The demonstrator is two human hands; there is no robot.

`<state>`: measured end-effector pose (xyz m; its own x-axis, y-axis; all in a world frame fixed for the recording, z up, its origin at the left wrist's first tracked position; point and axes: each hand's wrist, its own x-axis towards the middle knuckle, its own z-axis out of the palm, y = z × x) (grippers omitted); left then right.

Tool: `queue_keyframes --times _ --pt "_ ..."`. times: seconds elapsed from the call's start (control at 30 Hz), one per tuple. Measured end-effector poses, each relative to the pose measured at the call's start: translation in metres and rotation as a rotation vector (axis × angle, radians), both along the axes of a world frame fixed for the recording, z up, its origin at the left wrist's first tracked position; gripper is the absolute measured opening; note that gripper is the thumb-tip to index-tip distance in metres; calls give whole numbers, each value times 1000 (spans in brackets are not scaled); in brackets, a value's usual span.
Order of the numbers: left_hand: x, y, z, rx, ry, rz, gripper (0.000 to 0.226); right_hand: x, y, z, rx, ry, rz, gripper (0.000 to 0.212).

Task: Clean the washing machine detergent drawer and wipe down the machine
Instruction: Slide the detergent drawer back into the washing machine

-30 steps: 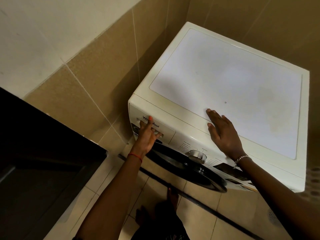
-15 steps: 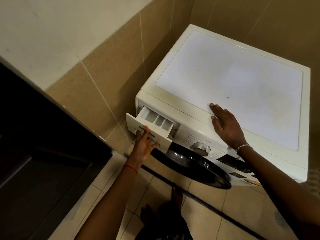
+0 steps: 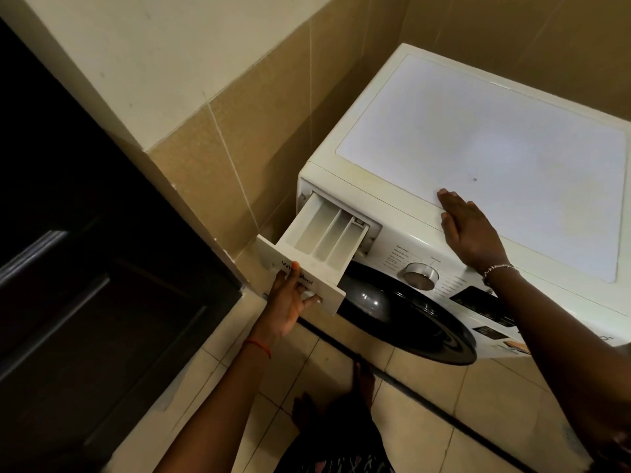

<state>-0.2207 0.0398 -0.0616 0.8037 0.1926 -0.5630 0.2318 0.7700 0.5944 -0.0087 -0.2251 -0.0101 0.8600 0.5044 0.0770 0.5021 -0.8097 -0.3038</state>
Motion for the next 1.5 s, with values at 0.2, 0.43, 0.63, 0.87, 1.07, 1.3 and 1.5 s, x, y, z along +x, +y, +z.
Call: queue_keyframes --times 0.2,0.43,0.63,0.87,1.07,1.3,1.5 --pt "0 -1 -3 -44 8 31 57 -1 1 0 -10 3 -11 54" --pt "8 -6 -3 -86 -19 16 117 3 -1 -2 -5 -1 9 53" --pt "42 -11 1 -59 10 44 47 5 -4 -2 7 11 15 55" --pt "88 -18 2 -67 2 64 43 7 -4 -2 95 40 17 50" --pt "116 -21 2 -91 -4 83 36 11 -7 -6 109 61 18 51" --pt "142 -26 5 -5 30 70 46 11 -8 -8 131 67 9 49" --pt "147 -26 2 4 67 74 47 11 -8 -8 145 66 12 53"
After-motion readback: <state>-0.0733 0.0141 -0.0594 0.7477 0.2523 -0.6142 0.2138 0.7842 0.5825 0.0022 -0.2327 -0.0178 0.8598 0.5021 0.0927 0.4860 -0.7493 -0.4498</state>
